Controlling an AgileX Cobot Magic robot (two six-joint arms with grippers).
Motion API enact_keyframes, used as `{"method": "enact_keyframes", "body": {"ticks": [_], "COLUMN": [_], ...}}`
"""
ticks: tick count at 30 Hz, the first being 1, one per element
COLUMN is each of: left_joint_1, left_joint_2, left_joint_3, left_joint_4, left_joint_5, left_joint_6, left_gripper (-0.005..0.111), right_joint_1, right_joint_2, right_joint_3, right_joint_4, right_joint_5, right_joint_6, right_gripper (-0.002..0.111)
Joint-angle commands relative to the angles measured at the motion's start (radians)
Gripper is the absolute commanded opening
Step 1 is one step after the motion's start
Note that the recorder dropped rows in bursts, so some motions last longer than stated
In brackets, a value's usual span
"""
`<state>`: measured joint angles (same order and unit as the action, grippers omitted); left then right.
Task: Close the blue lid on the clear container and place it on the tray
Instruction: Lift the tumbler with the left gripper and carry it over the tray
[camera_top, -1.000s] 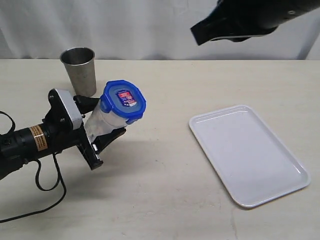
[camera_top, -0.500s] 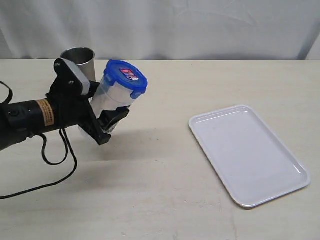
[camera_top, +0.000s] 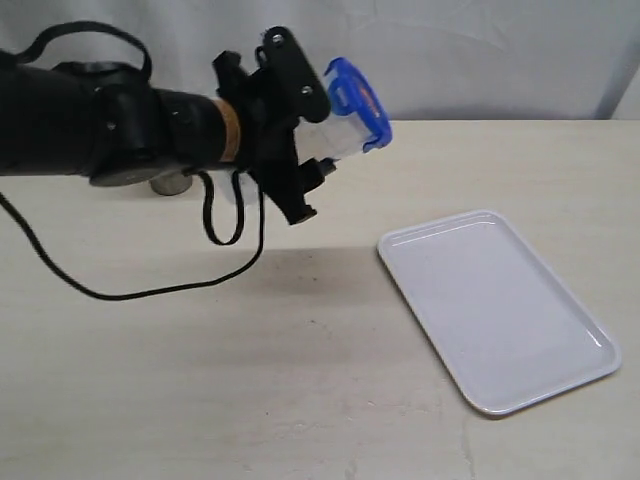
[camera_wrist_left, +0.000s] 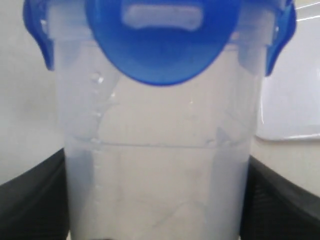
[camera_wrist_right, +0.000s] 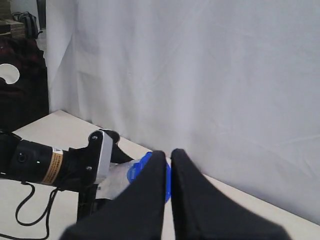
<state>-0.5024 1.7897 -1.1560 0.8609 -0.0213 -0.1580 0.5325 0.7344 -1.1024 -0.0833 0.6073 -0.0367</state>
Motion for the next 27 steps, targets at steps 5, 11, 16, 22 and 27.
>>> {"method": "enact_keyframes", "body": {"ticks": [5,11,16,22,27], "left_joint_1": [-0.148,-0.223,-0.275,-0.304,-0.313], "left_joint_2": [0.167,0.325,0.394,0.421,0.421], "left_joint_3": [-0.255,-0.333,-0.343,-0.375,-0.397], "left_joint_4": [0.367,0.681,0.884,0.884,0.884], "left_joint_5": [0.322,0.538,0.608,0.587,0.593], "left_joint_6": [0.007,0.007,0.074,0.349,0.430], "left_gripper": [0.000,0.000,0.000,0.000,0.000], "right_joint_1": [-0.007,-0.007,-0.007,-0.007,-0.007], "right_joint_2": [-0.006,-0.045,-0.092,-0.130,-0.136], "right_joint_3": [0.006,0.046,0.079,0.099,0.102], "right_joint_4": [-0.052,-0.112,-0.185,-0.192,-0.192], "right_joint_5": [0.032,0.020,0.010,-0.005,-0.009], "right_joint_6": [0.000,0.046,0.104,0.104,0.104], "right_gripper": [0.004,0.004,0.004,0.004,0.004]}}
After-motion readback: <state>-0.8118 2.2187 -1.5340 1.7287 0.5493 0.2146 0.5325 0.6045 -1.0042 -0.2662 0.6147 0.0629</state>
